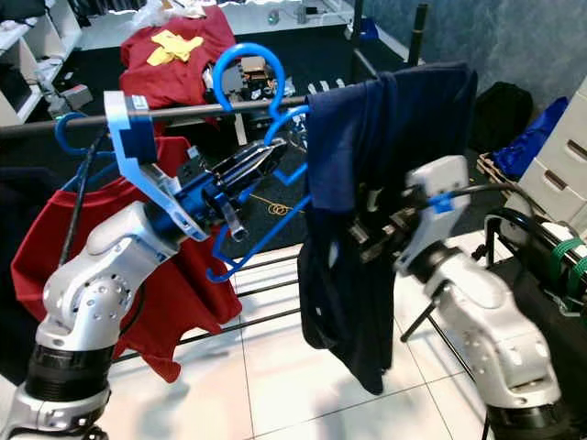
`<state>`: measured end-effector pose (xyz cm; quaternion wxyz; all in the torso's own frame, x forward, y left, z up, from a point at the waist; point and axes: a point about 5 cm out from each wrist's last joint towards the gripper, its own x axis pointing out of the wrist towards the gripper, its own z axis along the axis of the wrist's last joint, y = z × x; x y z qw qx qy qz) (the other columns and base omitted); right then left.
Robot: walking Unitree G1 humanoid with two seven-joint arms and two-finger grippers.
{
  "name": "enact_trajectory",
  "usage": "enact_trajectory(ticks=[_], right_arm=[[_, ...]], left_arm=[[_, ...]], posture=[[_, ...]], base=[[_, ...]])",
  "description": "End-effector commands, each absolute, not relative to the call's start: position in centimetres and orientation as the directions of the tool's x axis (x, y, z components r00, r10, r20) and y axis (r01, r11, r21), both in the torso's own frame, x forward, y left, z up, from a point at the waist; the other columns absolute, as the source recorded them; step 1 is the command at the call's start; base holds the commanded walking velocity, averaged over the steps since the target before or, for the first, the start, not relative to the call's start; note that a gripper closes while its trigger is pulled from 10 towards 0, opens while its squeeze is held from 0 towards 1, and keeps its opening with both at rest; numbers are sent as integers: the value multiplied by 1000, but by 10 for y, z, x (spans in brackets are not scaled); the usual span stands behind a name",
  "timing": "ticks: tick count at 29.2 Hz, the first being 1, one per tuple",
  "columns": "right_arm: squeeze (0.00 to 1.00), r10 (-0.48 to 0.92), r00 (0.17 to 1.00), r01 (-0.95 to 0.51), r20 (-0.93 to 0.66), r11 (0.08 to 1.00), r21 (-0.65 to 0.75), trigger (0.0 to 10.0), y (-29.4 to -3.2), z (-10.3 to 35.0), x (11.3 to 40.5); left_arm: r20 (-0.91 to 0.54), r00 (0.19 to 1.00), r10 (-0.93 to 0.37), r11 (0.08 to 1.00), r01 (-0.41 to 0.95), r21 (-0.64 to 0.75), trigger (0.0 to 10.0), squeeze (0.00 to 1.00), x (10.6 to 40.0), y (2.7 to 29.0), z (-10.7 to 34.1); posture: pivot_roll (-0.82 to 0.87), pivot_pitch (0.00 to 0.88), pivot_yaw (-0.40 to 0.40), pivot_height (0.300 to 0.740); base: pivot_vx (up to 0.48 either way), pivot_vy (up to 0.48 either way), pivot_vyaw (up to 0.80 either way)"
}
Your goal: Hang hanger
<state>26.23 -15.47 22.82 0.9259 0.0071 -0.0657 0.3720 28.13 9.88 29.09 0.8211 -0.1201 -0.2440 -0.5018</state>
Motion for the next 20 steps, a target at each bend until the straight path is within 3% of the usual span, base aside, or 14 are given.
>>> enact_trajectory(ticks=[1,7,18,19,20], right_arm=[[0,744,655,-748,128,664,-30,10000,-147,230,253],[0,728,677,-726,108,685,-59,10000,-154,229,252],[0,567,820,-554,75,820,-147,10000,-164,219,274],[0,527,846,-513,79,846,-147,3882,-168,219,279],[0,504,860,-490,81,860,-144,0,-171,220,282]], left_arm=[[552,333,-764,455,885,96,9804,0,276,96,303],[554,329,-765,451,887,96,9725,0,275,95,304],[560,305,-770,424,901,93,9608,0,272,87,306],[564,302,-769,423,901,94,9608,0,271,87,307],[566,300,-768,422,902,94,9608,0,270,87,307]], posture=[[-51,133,20,740],[-56,134,24,740],[-48,132,26,740],[-47,132,24,740],[-47,132,24,740]], base=[[0,0,0],[0,0,0],[0,0,0],[0,0,0],[0,0,0]])
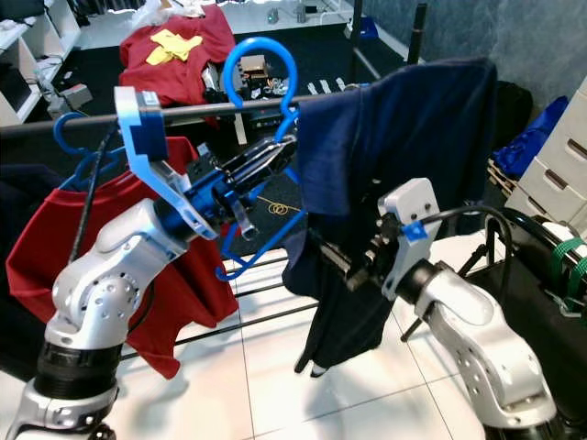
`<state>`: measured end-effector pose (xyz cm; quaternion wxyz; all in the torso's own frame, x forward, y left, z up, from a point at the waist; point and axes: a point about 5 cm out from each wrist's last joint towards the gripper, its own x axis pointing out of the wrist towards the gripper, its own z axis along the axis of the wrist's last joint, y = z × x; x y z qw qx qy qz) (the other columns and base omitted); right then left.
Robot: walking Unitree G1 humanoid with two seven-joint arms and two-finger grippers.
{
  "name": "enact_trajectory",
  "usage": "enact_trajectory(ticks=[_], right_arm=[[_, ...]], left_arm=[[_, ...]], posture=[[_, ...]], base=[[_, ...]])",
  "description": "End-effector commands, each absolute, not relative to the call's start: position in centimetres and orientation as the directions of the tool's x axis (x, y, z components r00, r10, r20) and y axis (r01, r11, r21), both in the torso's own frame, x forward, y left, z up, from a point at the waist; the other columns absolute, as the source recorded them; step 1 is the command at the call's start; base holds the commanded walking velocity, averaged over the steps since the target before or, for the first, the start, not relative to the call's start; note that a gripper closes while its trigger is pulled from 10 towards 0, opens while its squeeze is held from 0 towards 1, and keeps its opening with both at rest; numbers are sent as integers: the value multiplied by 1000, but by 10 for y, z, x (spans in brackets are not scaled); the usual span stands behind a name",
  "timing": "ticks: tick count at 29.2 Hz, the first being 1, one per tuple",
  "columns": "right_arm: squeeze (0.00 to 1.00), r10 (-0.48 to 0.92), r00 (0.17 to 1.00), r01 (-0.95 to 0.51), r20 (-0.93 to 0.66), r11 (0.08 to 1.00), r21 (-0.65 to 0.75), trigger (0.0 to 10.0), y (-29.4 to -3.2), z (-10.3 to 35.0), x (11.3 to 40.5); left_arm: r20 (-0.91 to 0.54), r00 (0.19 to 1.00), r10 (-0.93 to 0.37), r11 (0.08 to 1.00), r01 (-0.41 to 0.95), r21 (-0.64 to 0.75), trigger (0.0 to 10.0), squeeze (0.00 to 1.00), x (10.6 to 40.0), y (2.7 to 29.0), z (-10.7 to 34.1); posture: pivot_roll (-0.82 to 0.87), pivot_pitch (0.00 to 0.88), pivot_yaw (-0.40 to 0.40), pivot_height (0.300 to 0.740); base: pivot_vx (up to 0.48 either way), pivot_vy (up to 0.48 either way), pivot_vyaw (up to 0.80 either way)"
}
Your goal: Hang hanger
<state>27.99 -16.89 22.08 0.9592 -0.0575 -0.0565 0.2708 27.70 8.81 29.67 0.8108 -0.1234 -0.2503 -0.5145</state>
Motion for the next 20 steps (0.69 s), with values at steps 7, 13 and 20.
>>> enact_trajectory(ticks=[7,13,20], right_arm=[[0,460,882,-444,104,884,-148,0,-179,224,288],[0,414,896,-392,159,908,-149,0,-185,233,291],[0,416,889,-397,193,908,-131,0,-185,237,290]], left_arm=[[575,297,-763,423,901,95,9569,0,269,88,310],[582,310,-752,437,895,87,9490,0,270,90,311],[573,331,-750,453,888,79,9333,0,274,92,308]], posture=[[-43,130,17,740],[-47,130,18,740],[-51,131,21,740]], base=[[0,0,0],[0,0,0],[0,0,0]])
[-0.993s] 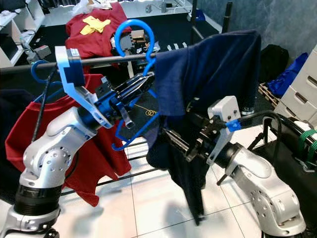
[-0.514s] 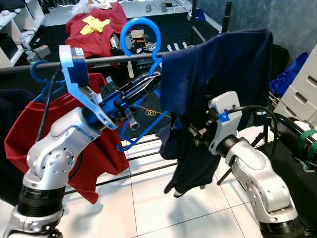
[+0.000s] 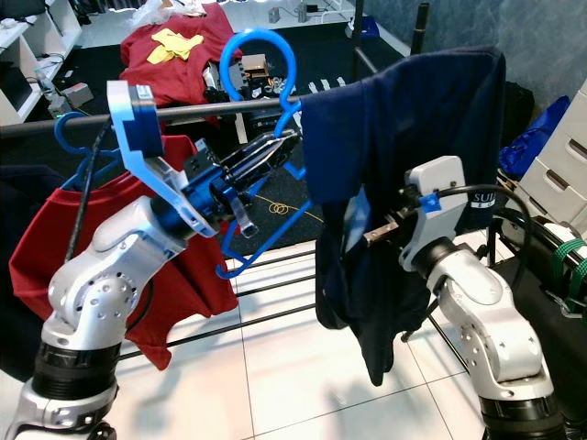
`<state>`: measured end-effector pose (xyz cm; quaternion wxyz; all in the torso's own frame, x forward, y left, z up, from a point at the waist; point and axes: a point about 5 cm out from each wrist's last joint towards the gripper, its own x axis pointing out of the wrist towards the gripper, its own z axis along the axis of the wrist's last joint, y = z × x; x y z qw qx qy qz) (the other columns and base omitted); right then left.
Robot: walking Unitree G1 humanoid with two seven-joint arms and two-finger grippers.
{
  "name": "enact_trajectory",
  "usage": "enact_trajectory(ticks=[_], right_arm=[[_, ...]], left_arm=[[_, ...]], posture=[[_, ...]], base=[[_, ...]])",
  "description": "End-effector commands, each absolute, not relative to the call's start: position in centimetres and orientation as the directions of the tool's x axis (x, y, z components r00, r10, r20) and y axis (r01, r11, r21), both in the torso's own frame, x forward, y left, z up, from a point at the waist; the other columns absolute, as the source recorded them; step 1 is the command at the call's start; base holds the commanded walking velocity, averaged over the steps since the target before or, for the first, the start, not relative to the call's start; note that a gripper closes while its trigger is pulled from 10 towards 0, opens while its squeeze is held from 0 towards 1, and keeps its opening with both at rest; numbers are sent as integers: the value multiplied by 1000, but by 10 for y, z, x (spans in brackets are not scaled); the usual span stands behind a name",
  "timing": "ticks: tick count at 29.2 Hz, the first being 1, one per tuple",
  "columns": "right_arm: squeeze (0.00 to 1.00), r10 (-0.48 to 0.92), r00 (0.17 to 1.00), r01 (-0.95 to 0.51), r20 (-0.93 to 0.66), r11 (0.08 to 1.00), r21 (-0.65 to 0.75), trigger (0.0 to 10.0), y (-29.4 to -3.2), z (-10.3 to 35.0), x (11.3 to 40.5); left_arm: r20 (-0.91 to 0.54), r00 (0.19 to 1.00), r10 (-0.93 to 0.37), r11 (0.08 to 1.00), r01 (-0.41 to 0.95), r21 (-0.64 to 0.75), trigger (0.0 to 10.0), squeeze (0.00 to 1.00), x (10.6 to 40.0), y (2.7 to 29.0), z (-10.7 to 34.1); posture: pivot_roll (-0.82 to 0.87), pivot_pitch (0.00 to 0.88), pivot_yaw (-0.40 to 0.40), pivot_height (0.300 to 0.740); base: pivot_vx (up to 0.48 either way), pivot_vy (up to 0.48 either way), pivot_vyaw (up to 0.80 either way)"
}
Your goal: Hang hanger
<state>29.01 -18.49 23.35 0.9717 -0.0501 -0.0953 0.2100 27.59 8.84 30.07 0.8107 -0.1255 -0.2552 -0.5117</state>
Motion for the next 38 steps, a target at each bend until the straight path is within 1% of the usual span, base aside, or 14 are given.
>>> enact_trajectory(ticks=[1,2,4,5,12,19,20,21,22,25,27,28,30,38], right_arm=[[0,423,878,-409,224,906,-109,0,-185,243,289],[0,423,878,-409,224,906,-109,0,-185,243,289],[0,440,815,-467,377,884,-21,0,-198,278,278],[0,434,803,-472,410,882,-9,0,-203,287,276],[0,350,779,-421,520,907,21,0,-234,318,269],[0,341,777,-406,529,914,9,0,-241,323,265],[0,324,787,-391,526,920,18,0,-244,323,266],[0,288,809,-350,513,936,27,0,-251,322,268],[0,288,809,-350,513,936,27,0,-251,322,268],[0,242,836,-300,493,953,42,0,-259,321,269],[0,159,878,-215,452,974,75,0,-272,314,273],[0,159,878,-215,452,974,75,0,-272,314,273],[0,105,906,-154,410,984,89,0,-280,306,276],[0,95,942,-131,322,987,91,0,-279,287,281]], left_arm=[[550,355,-756,472,878,81,9294,0,277,93,304],[550,355,-756,472,878,81,9294,0,277,93,304],[393,485,-781,568,813,127,9137,0,296,107,275],[362,507,-782,583,801,137,9137,0,299,111,268],[322,547,-773,610,781,135,9216,0,301,121,257],[313,558,-768,619,772,144,9216,0,301,125,256],[316,541,-779,605,781,154,9333,0,300,126,257],[310,462,-831,527,832,172,10000,0,291,126,258],[310,462,-831,527,832,172,10000,0,291,126,258],[295,341,-893,406,892,198,10000,0,277,126,259],[236,136,-962,179,969,172,10000,0,252,136,258],[236,136,-962,179,969,172,10000,0,252,136,258],[142,-47,-989,-28,990,136,10000,0,228,146,250],[36,-55,-998,-52,995,83,10000,0,225,157,232]], posture=[[-54,133,23,740],[-54,133,23,740],[-56,132,28,740],[-56,132,28,740],[-62,131,28,740],[-61,129,28,740],[-60,128,28,740],[-60,129,30,740],[-60,129,30,740],[-60,129,30,740],[-61,134,29,740],[-61,134,29,740],[-61,134,29,740],[-61,140,28,740]], base=[[0,0,0],[0,0,0],[0,0,0],[0,0,0],[0,0,0],[0,0,0],[0,0,0],[0,0,0],[0,0,0],[0,0,0],[0,0,0],[0,0,0],[0,0,0],[0,0,0]])
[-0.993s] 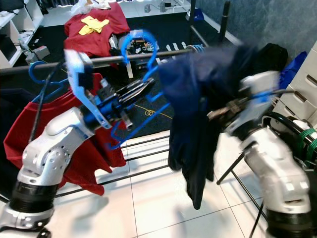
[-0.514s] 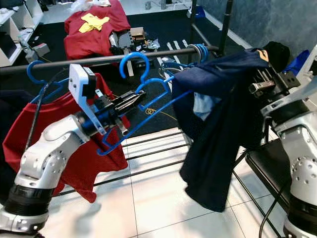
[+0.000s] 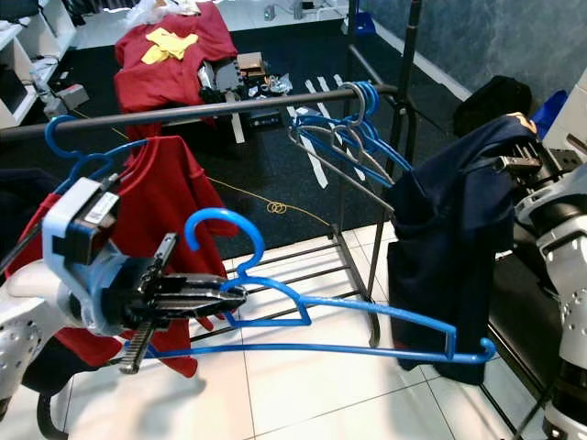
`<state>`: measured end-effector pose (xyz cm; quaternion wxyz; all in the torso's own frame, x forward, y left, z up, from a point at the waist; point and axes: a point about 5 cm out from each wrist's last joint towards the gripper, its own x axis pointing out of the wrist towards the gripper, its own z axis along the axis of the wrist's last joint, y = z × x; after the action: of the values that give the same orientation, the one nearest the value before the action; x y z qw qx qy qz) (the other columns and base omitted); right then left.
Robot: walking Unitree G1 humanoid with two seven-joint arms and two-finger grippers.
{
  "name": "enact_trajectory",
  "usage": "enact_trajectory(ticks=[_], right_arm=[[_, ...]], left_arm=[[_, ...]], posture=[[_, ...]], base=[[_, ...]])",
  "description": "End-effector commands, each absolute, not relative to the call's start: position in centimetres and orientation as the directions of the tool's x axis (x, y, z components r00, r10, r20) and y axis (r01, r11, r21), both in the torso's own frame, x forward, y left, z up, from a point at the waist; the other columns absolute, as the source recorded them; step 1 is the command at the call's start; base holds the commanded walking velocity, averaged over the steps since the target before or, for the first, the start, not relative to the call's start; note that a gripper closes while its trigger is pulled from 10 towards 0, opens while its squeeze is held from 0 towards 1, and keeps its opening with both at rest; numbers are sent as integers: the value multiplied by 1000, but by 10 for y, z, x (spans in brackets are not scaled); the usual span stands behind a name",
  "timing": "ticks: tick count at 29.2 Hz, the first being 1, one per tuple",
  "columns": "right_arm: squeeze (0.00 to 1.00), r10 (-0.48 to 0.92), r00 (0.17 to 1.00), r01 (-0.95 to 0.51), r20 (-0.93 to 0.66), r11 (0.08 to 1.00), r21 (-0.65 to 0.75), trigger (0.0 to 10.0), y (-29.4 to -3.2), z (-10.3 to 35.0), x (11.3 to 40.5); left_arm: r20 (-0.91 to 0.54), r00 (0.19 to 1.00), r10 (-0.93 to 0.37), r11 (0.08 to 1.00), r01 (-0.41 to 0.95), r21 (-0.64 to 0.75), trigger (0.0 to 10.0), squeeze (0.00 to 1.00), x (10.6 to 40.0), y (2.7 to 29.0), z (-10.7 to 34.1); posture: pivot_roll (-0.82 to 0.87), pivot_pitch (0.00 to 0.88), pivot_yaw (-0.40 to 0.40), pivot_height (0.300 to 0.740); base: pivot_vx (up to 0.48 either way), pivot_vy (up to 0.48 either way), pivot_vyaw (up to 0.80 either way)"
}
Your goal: Hang hanger
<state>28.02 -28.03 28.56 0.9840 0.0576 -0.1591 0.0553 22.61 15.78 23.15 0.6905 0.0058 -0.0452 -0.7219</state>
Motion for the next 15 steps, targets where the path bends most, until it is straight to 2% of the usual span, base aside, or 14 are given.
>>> enact_trajectory(ticks=[1,2,3,4,5,7,8,10,11,13,14,15], right_arm=[[0,92,953,-125,290,988,96,0,-278,280,282],[0,149,967,-169,204,982,81,0,-267,260,283],[0,149,967,-169,204,982,81,0,-267,260,283],[0,196,970,-209,145,974,83,0,-257,246,282],[0,246,965,-255,86,962,100,10000,-244,227,280],[0,246,965,-255,86,962,100,10000,-244,227,280],[0,284,959,-281,-3,952,117,10000,-232,202,277],[0,284,959,-281,-3,952,117,10000,-232,202,277],[0,315,941,-300,-125,946,123,10000,-218,162,268],[0,315,941,-300,-125,946,123,10000,-218,162,268],[0,378,904,-352,-202,924,153,10000,-194,129,246],[0,421,882,-383,-213,902,199,10000,-173,114,226]], left_arm=[[3,-56,-998,-55,997,63,10000,0,224,161,226],[-42,24,-999,22,999,48,10000,0,231,166,213],[-42,24,-999,22,999,48,10000,0,231,166,213],[-80,97,-992,95,995,29,10000,0,238,170,203],[-123,247,-961,244,969,36,10000,0,251,173,187],[-123,247,-961,244,969,36,10000,0,251,173,187],[-164,456,-875,460,888,16,10000,0,268,178,167],[-164,456,-875,460,888,16,10000,0,268,178,167],[-182,719,-671,729,684,15,10000,0,283,184,147],[-182,719,-671,729,684,15,10000,0,283,184,147],[-153,880,-449,893,446,-53,10000,0,279,184,130],[-164,938,-305,952,295,-79,10000,0,260,179,115]], posture=[[-61,140,28,740],[-58,141,27,740],[-58,141,27,740],[-54,145,24,740],[-53,146,29,740],[-53,146,29,740],[-52,147,31,740],[-52,147,31,740],[-41,148,25,740],[-41,148,25,740],[-26,157,21,740],[-23,165,24,740]], base=[[0,0,0],[0,0,0],[0,0,0],[0,0,0],[0,0,0],[0,0,0],[0,0,0],[0,0,0],[0,0,800],[0,0,800],[0,0,788],[0,0,763]])
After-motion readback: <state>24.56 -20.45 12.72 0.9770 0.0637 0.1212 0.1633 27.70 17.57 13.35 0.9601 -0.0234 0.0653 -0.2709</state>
